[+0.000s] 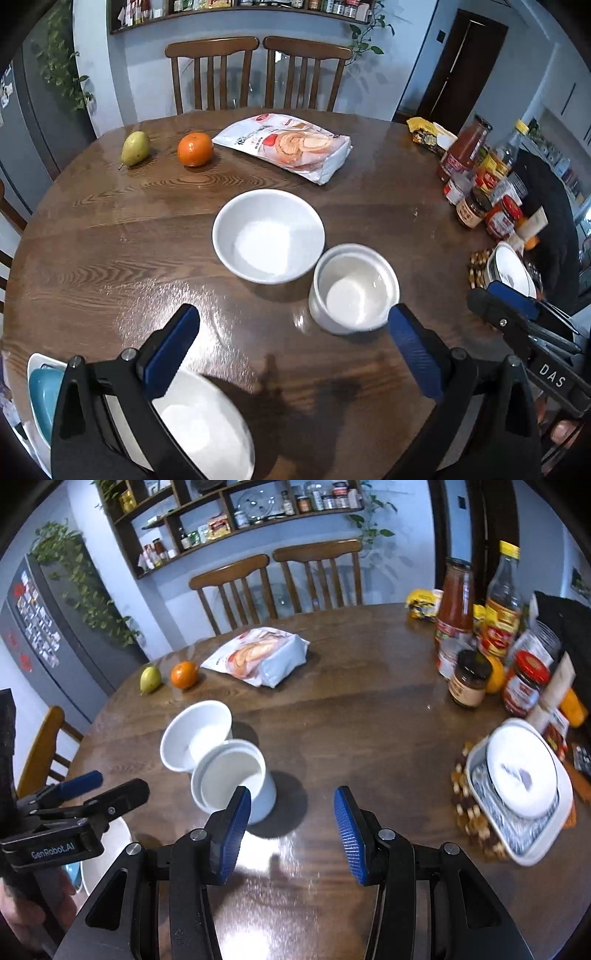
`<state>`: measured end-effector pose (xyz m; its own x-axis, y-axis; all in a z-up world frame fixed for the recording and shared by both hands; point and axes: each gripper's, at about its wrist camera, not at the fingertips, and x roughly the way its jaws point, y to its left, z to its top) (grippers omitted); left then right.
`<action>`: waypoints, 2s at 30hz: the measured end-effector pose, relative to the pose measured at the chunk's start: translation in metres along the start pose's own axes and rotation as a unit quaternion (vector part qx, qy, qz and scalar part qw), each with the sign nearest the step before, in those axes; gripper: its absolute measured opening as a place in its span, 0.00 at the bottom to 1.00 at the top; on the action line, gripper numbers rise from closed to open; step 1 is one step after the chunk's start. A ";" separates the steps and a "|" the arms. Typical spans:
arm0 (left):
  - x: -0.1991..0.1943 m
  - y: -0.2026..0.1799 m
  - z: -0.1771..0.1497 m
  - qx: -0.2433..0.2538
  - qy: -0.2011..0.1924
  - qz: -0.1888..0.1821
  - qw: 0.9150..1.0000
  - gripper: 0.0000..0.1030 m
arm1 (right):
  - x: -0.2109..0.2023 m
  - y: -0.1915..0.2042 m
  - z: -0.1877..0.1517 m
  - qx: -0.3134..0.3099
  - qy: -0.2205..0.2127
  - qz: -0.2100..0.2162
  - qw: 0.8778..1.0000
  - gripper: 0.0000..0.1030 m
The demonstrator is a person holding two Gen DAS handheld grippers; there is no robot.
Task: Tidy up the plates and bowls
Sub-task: 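Grasp the rim of the medium white bowl with the right gripper, then carry the medium bowl into the large bowl and open the right gripper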
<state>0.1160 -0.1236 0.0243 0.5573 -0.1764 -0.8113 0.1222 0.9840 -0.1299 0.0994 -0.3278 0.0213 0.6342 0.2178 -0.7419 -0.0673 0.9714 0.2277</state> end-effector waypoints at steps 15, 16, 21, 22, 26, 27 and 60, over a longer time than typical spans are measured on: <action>0.084 0.070 0.036 -0.085 0.061 0.077 0.992 0.72 | 0.128 0.052 0.065 -0.073 0.090 0.073 0.991 0.46; 0.088 0.074 0.035 -0.090 0.066 0.077 0.991 0.72 | 0.140 0.053 0.066 -0.065 0.104 0.075 0.990 0.46; 0.095 0.077 0.036 -0.086 0.074 0.073 0.991 0.56 | 0.166 0.057 0.062 -0.054 0.135 0.099 0.984 0.46; 0.097 0.077 0.037 -0.084 0.077 0.069 0.991 0.46 | 0.168 0.058 0.062 -0.055 0.137 0.099 0.984 0.43; 0.107 0.075 0.040 -0.070 0.089 0.050 0.992 0.25 | 0.174 0.058 0.062 -0.052 0.144 0.110 0.982 0.16; 0.108 0.072 0.040 -0.064 0.089 0.046 0.993 0.20 | 0.174 0.058 0.062 -0.053 0.143 0.113 0.982 0.13; -0.041 0.113 -0.096 -0.019 0.035 0.077 0.996 0.11 | 0.057 0.161 -0.054 -0.100 0.159 0.204 0.961 0.08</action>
<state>0.0278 -0.0026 -0.0115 0.5084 -0.0218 -0.8609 0.0067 0.9997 -0.0213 0.0830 -0.1540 -0.0182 0.2578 0.5718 -0.7788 -0.4279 0.7903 0.4386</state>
